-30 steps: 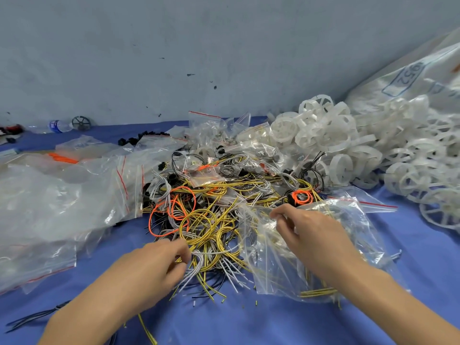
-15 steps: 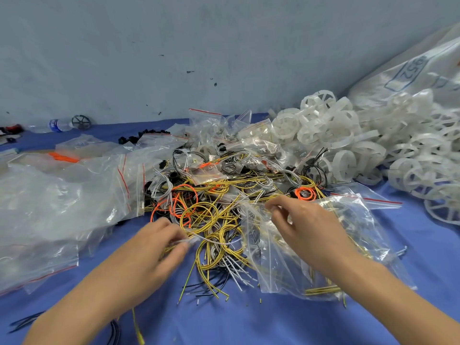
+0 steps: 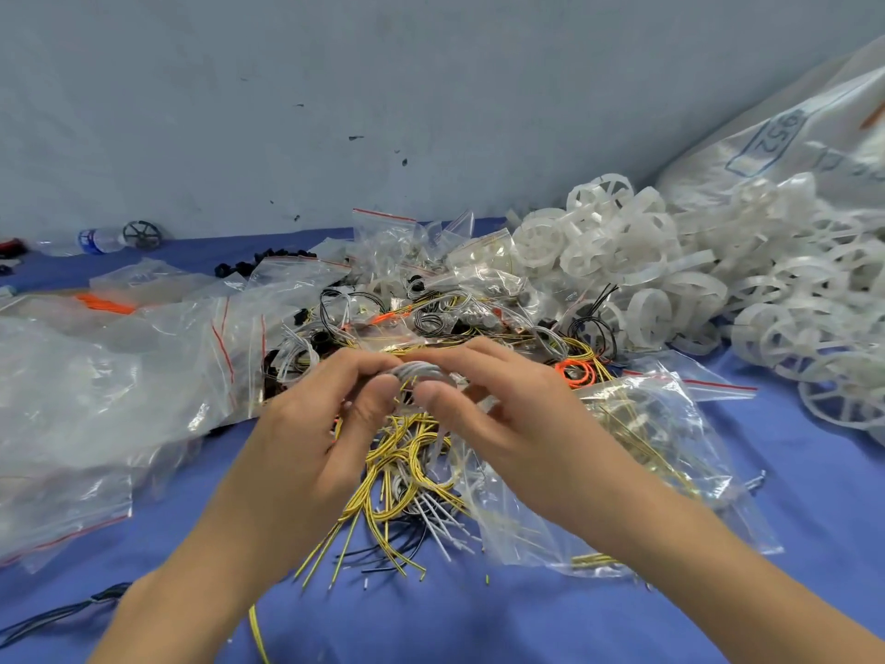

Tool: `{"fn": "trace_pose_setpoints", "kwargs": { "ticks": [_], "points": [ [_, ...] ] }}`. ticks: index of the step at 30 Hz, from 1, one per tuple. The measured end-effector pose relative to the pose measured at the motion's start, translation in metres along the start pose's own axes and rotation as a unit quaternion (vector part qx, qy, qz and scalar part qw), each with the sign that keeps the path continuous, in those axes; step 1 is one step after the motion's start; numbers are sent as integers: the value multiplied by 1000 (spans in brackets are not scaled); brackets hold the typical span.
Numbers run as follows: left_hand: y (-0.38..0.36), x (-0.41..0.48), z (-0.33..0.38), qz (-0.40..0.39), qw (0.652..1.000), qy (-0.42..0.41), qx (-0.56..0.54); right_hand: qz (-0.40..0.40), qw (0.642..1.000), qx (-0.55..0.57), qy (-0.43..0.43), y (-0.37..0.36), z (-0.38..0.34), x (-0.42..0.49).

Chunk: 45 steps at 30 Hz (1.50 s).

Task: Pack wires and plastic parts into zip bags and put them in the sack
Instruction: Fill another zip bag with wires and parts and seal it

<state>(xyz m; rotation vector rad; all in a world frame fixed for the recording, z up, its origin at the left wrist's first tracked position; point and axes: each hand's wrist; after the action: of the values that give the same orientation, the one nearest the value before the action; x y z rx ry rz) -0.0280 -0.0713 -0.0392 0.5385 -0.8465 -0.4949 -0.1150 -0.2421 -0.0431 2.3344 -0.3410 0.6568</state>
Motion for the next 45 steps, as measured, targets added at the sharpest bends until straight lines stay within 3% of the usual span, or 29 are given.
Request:
{"fn": "trace_pose_setpoints", "kwargs": {
  "ticks": [4, 8, 11, 14, 17, 19, 21, 27, 30, 37, 40, 45],
  "points": [
    [-12, 11, 13, 10, 998, -59, 31, 32, 999, -37, -22, 4, 1, -1],
    [-15, 17, 12, 1, 992, -88, 94, 5, 997, -40, -69, 10, 9, -6],
    [-17, 17, 9, 5, 991, -77, 107, -22, 996, -7, -89, 9, 10, -9],
    [-18, 17, 9, 62, 991, -54, 103, -45, 992, 28, -113, 8, 9, -9],
    [-19, 17, 11, 99, 991, -35, 87, -69, 990, -24, -120, 7, 7, -10],
    [-21, 16, 14, 102, 992, -24, 67, -60, 990, -48, -116, 7, 7, -10],
    [-24, 15, 17, 99, 995, 16, 26, -34, 992, 7, -123, 6, 11, -8],
    [-42, 14, 16, 14, 955, 203, -217, 21, 970, 178, -167, 8, 26, -3],
    [-52, 9, 15, -21, 937, 246, -248, 34, 957, 229, -175, 10, 30, -4],
    [-60, 6, 16, -33, 941, 240, -235, 58, 926, 312, -204, 13, 31, -6],
    [-55, 11, 11, -58, 937, 236, -250, 34, 922, 318, -220, 16, 33, -7],
    [-43, 12, 4, -89, 943, 230, -224, -52, 945, 239, -216, 27, 33, -8]
  ]
}}
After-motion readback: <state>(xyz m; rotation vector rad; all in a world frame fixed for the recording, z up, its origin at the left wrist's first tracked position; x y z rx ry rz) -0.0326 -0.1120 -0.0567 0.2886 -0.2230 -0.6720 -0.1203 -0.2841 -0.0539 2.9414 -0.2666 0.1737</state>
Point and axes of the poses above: each hand's wrist, its own x-axis towards the middle knuckle, its own y-axis out of the back of the hand, z = x × y, and after that the axes turned 5 degrees about y, right-handed
